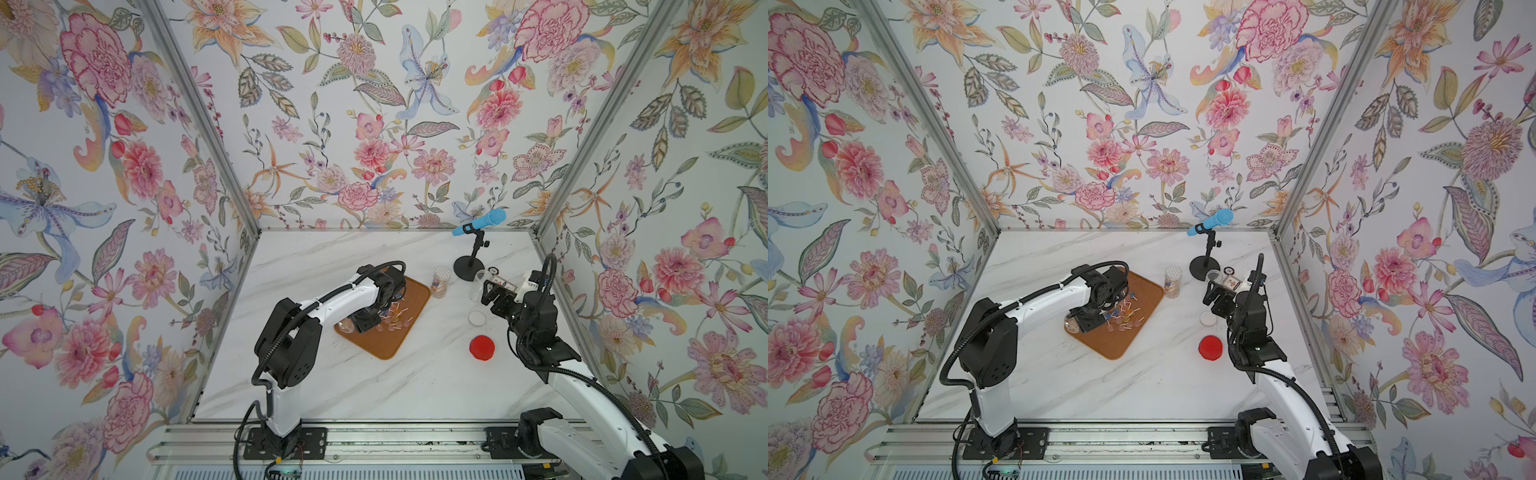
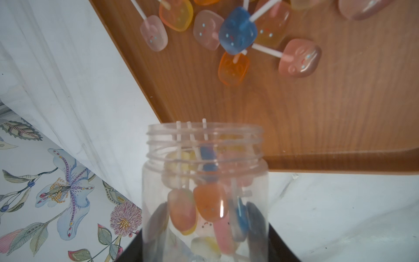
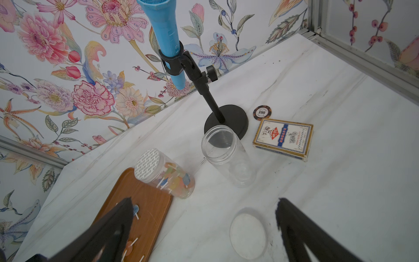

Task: Pour the candies out of the jar
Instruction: 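Pour the candies out of the jar onto the tray.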

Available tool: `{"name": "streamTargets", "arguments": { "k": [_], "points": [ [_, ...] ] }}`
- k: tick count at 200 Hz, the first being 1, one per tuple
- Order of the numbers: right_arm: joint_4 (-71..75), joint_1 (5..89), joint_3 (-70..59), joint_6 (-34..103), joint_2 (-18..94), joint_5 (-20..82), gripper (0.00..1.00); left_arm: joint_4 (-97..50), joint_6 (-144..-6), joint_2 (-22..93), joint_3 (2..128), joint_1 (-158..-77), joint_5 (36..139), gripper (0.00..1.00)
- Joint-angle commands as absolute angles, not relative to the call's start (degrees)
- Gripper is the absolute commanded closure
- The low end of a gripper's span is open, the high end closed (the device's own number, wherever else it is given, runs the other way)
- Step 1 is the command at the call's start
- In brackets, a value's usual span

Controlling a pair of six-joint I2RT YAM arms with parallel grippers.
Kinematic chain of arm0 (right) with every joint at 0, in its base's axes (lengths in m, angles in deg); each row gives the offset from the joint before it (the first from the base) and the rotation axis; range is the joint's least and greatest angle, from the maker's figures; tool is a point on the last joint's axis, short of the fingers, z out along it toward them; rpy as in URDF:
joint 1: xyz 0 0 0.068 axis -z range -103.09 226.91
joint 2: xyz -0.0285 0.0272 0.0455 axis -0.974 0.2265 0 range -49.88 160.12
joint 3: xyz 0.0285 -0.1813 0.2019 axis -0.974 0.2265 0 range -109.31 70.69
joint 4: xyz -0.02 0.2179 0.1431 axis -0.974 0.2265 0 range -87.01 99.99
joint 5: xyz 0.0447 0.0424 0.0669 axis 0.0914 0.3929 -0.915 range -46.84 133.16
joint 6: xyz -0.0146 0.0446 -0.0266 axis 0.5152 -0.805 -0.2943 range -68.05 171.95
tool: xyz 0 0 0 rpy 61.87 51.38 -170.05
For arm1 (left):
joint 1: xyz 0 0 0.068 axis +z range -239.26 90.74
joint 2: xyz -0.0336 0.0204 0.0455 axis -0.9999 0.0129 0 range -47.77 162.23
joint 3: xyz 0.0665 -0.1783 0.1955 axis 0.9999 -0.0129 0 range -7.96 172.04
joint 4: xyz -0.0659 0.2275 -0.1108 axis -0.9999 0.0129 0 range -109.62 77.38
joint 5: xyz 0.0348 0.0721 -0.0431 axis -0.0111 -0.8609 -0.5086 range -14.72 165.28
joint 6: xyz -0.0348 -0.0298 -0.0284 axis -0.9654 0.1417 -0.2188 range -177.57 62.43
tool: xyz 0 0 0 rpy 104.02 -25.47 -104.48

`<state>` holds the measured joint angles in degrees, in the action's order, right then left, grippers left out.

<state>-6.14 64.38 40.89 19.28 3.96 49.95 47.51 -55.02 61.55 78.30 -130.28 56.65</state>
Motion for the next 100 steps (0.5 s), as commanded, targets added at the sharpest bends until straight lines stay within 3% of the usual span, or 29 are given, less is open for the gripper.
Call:
{"name": "streamTargets", "arguments": {
  "k": [1, 49, 100],
  "points": [
    [-7.89, 64.69, 42.28, 17.7, 4.62, 49.35, 0.0, 50.44, -54.99, 62.45, 80.05, -132.32, 53.8, 1.0],
    [-8.4, 64.69, 41.35, 17.19, 5.95, 48.25, 0.0, 54.61, -56.69, 70.96, 84.75, -133.1, 46.01, 1.0],
    [-8.23, 64.74, 41.26, 16.96, 5.68, 48.33, 0.0, 54.49, -55.58, 70.2, 85.28, -133.65, 45.24, 1.0]
  ]
}}
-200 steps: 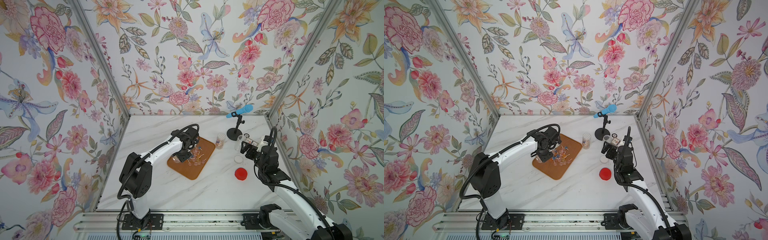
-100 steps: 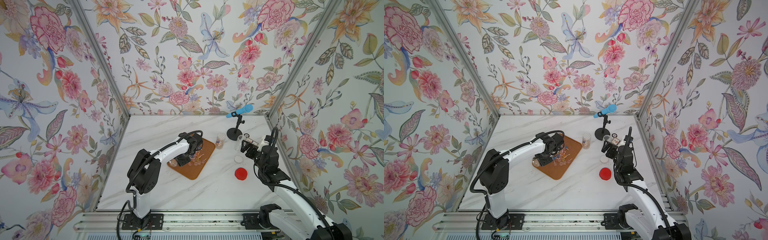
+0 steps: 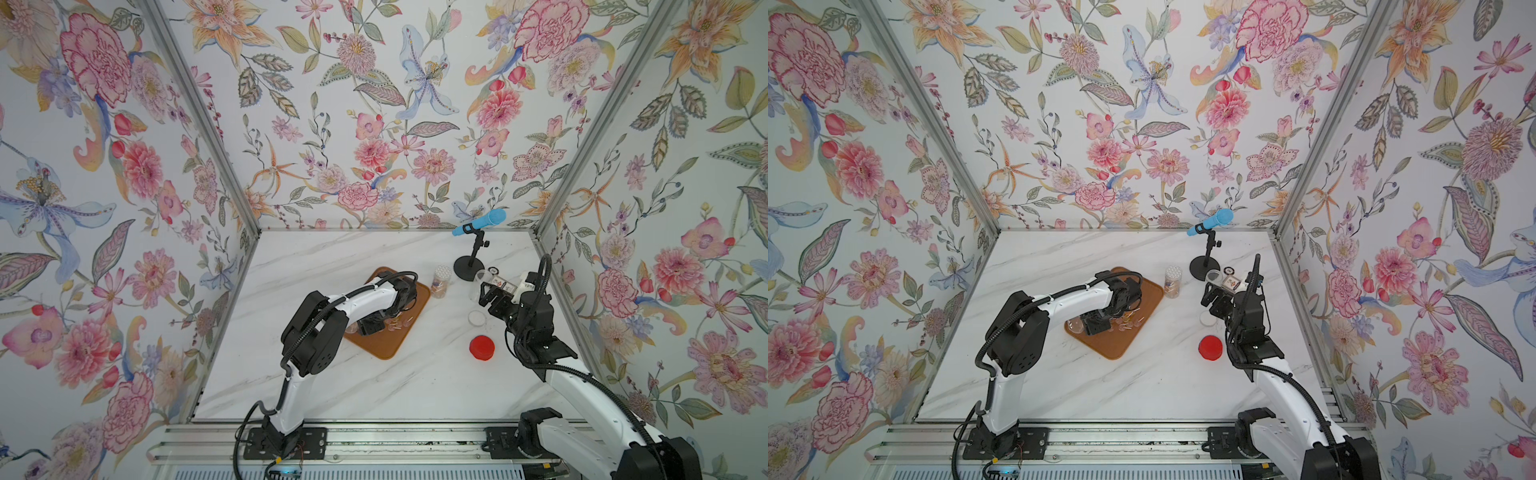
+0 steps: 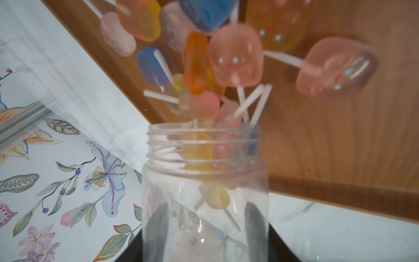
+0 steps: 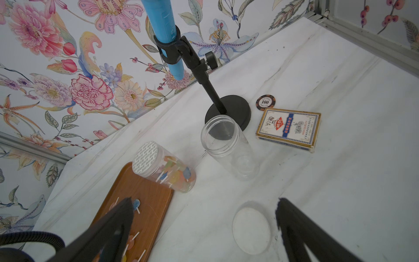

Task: Pour the candies out of the jar
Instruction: 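Pour the candies out of the jar onto the tray.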

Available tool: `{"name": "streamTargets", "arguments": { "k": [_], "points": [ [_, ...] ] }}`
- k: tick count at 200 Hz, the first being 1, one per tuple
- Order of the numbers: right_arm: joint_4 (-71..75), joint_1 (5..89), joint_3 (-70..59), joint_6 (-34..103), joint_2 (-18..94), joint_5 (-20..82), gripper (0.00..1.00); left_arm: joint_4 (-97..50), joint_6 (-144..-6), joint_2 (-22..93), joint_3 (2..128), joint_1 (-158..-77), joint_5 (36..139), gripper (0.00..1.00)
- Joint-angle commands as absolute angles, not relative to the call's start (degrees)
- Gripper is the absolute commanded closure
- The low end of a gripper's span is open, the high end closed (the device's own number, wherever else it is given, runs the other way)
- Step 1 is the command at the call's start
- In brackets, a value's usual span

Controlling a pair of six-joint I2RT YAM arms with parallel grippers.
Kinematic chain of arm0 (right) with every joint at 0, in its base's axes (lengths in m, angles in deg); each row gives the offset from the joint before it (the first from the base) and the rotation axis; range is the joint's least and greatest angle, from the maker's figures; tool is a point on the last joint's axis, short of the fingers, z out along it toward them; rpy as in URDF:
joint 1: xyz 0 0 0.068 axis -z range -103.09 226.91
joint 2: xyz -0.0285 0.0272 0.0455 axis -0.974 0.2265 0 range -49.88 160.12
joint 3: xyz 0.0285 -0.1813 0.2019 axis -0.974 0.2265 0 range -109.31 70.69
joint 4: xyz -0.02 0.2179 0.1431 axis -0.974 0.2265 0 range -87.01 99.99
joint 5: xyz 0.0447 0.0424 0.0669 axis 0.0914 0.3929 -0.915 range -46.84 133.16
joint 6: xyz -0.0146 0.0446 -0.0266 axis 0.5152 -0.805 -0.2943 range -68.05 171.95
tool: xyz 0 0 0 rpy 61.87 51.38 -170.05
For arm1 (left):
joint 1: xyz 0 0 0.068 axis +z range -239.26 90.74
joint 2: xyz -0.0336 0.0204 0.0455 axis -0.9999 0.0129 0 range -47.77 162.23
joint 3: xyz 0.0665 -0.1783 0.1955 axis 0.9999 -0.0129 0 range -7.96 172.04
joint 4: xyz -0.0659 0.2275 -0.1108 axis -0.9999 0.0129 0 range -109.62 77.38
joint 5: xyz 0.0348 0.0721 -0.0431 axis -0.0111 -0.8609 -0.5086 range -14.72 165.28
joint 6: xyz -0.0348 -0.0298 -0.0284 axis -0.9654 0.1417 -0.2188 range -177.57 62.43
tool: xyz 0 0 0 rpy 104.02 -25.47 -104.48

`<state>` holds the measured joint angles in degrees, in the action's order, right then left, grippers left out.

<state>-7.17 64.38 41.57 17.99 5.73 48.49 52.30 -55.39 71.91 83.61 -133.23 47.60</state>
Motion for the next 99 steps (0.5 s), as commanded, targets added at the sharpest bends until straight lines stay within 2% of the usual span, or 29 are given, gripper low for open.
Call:
{"name": "streamTargets", "arguments": {
  "k": [1, 99],
  "points": [
    [-8.25, 64.72, 41.25, 16.96, 5.72, 48.34, 0.0, 54.39, -55.56, 70.1, 85.24, -133.69, 45.32, 1.0],
    [-10.81, 64.61, 40.4, 14.53, 10.08, 45.94, 0.0, 51.75, -55.31, 62.52, 80.9, -133.82, 45.44, 1.0]
  ]
}}
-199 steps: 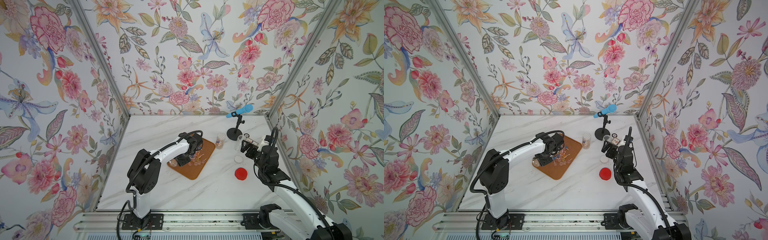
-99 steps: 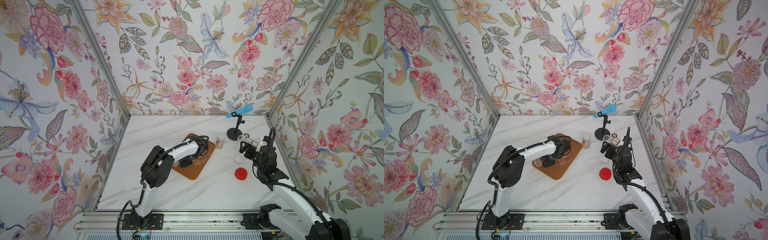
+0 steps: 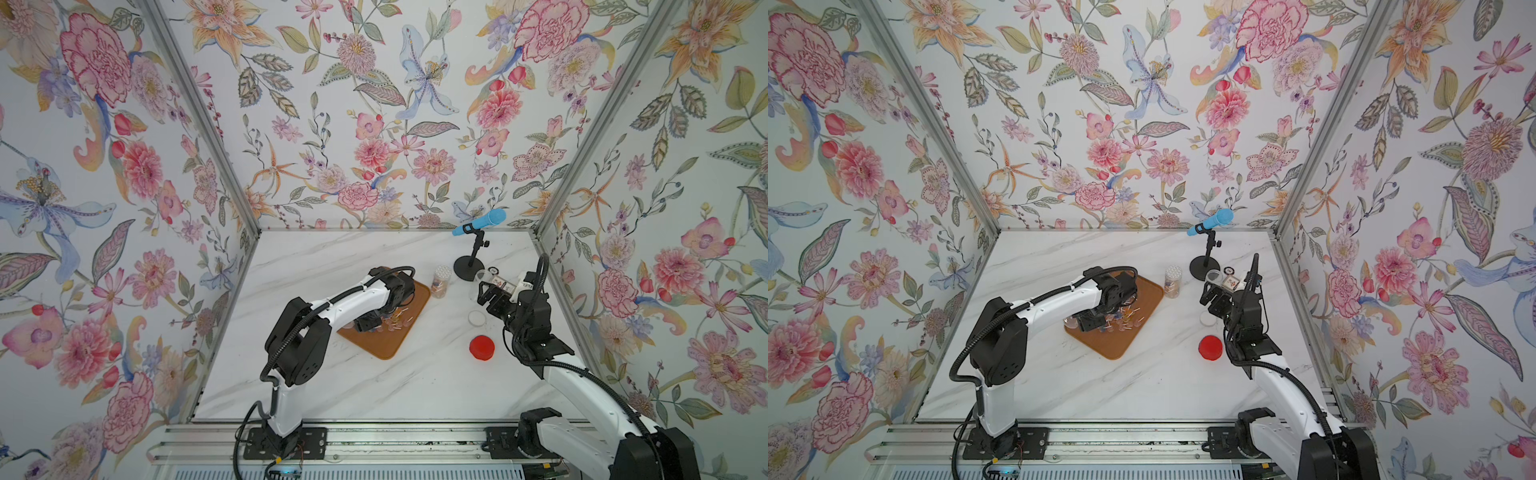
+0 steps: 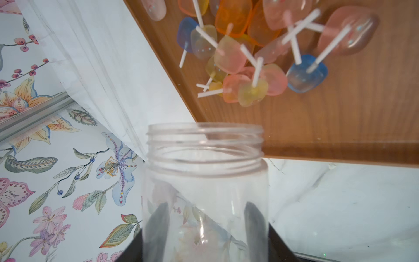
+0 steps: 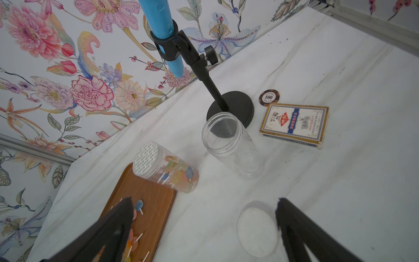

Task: Pour the candies out of the jar
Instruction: 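Pour the candies out of the jar onto the tray.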

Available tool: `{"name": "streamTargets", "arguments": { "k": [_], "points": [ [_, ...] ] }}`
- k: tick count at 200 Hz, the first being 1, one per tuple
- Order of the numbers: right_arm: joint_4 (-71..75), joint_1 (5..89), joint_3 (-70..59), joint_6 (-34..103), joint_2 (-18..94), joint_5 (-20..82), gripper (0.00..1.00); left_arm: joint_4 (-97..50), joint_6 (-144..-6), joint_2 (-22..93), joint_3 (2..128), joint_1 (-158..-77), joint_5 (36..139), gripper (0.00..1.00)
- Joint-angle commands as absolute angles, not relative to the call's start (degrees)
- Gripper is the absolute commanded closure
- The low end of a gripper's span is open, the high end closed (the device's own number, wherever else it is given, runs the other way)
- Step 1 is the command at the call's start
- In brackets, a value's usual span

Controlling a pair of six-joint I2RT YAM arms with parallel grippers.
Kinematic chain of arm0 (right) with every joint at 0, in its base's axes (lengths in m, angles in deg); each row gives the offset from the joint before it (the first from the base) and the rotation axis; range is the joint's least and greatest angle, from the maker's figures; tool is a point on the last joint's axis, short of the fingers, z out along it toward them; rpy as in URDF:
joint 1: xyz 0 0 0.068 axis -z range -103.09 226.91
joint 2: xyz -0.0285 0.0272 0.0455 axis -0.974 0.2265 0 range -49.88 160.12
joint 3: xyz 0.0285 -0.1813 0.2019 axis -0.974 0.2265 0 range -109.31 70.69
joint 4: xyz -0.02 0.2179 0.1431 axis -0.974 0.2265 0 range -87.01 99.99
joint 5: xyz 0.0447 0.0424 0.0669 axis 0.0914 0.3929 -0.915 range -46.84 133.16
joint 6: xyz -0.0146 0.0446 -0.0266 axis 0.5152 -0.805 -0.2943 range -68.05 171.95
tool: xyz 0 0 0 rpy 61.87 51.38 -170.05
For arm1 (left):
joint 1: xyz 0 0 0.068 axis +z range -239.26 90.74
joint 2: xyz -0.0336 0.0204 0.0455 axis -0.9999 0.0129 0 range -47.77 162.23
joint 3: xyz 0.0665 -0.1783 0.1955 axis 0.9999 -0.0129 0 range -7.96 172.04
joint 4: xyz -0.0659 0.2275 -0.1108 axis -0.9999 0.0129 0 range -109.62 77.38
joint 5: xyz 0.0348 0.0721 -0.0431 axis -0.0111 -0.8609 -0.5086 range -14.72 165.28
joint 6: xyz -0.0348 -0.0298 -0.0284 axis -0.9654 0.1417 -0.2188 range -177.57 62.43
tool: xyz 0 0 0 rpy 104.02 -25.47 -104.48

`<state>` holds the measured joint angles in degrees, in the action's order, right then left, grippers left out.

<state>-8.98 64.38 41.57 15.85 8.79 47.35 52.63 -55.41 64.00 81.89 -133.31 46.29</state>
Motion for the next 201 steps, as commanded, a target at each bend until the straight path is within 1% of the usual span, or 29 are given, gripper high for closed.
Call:
{"name": "streamTargets", "arguments": {
  "k": [1, 31, 65, 111, 139, 162, 201],
  "points": [
    [-10.81, 64.61, 40.34, 14.47, 10.15, 45.82, 0.0, 51.75, -55.25, 62.62, 80.9, -133.87, 45.58, 1.0],
    [-10.79, 64.48, 39.67, 13.93, 10.95, 43.62, 0.0, 48.7, -53.84, 62.56, 80.62, -134.22, 44.31, 1.0],
    [-12.17, 64.43, 39.97, 15.7, 10.85, 38.01, 0.0, 36.38, -49.88, 55.84, 79.25, -134.26, 46.09, 1.0],
    [-9.15, 64.28, 34.53, 18.07, 11.79, 25.85, 0.0, 16.72, -48.97, 49.07, 77.32, -133.41, 53.64, 1.0],
    [-7.83, 62.64, 29.38, 18.67, 13.63, 17.63, 0.0, 2.35, -49.92, 43.15, 69.69, -132.27, 60.52, 1.0],
    [-3.96, 59.23, 22.19, 20.72, 16.75, 11.48, 0.0, -7.97, -52.03, 37.37, 62.57, -131.58, 67.42, 1.0],
    [-1.59, 52.52, 16.1, 22.69, 19.44, 10.77, 0.0, -22.64, -53.12, 28.69, 50.48, -131.24, 77.12, 1.0]
  ]
}}
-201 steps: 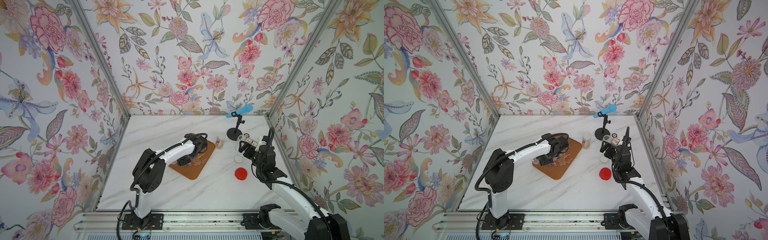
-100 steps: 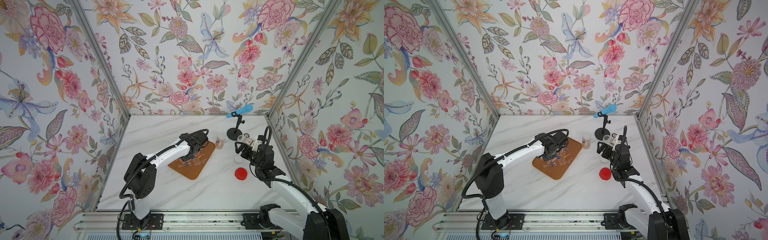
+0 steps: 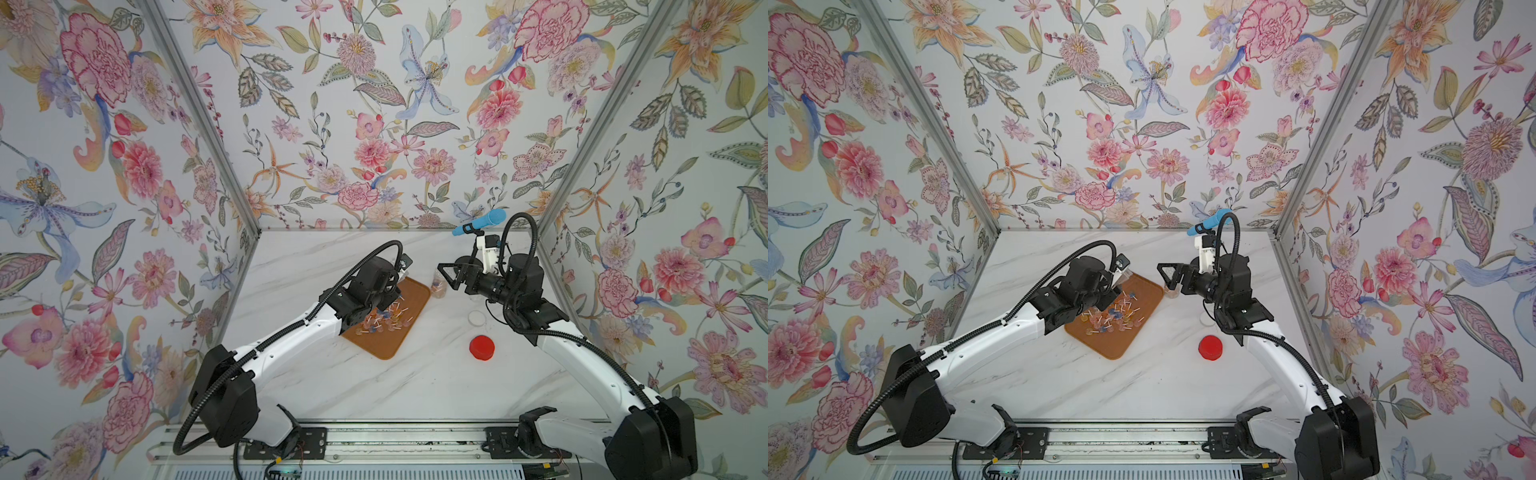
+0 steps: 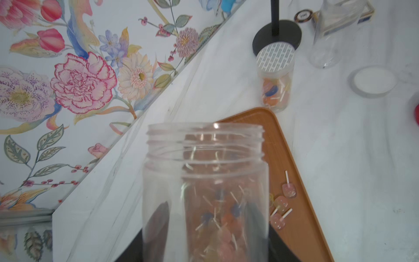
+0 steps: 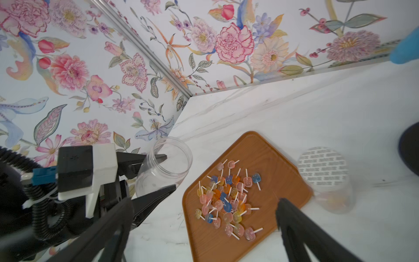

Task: Pour the candies out of the jar
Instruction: Place the jar at the center of the board.

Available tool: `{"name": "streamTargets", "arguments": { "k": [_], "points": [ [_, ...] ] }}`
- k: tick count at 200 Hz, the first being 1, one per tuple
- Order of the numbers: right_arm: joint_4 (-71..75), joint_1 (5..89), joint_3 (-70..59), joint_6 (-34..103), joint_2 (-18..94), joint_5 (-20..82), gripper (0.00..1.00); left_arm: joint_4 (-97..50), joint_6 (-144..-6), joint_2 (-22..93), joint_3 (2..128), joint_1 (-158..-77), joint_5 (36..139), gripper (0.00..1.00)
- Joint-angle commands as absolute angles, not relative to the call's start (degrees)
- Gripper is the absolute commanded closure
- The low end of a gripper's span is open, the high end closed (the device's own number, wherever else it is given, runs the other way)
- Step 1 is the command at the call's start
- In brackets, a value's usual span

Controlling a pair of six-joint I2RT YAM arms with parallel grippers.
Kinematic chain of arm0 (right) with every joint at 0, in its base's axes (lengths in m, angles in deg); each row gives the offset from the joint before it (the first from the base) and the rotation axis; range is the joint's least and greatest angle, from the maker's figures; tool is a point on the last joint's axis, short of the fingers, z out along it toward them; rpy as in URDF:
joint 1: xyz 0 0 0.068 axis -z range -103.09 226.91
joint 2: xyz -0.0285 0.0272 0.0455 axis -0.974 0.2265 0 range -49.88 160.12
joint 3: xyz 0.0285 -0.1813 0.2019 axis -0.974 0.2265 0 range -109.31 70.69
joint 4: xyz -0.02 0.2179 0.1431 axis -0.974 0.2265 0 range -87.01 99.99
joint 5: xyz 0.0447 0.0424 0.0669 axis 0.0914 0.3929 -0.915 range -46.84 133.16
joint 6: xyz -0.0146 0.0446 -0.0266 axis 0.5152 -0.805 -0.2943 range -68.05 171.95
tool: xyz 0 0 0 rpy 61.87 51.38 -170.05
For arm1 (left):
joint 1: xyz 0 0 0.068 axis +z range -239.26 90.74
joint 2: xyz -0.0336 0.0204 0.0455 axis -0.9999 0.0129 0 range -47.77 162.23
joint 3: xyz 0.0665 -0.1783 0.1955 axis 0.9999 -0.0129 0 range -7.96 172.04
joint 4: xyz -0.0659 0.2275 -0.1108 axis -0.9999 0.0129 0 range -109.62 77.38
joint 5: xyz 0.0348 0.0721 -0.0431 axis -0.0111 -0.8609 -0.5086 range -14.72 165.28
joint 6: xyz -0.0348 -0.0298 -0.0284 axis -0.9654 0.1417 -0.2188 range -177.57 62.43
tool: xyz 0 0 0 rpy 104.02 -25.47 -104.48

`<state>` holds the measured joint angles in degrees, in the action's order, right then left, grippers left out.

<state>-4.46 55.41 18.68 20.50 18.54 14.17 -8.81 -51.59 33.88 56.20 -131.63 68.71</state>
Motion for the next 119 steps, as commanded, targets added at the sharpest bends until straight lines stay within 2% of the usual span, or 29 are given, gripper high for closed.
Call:
{"name": "streamTargets", "arguments": {
  "k": [1, 48, 119],
  "points": [
    [-1.63, 52.41, 16.02, 22.69, 19.49, 10.75, 0.0, -22.97, -53.1, 28.39, 50.13, -131.26, 77.25, 1.0],
    [1.24, 48.08, 11.5, 22.97, 22.32, 8.54, 0.0, -38.58, -53.09, 17.73, 35.96, -131.2, 85.07, 1.0],
    [5.93, 40.14, 4.9, 25.09, 26.42, 11.95, 0.0, -38.53, -50.68, 15.3, 32.89, -131.24, 86.35, 1.0]
  ]
}}
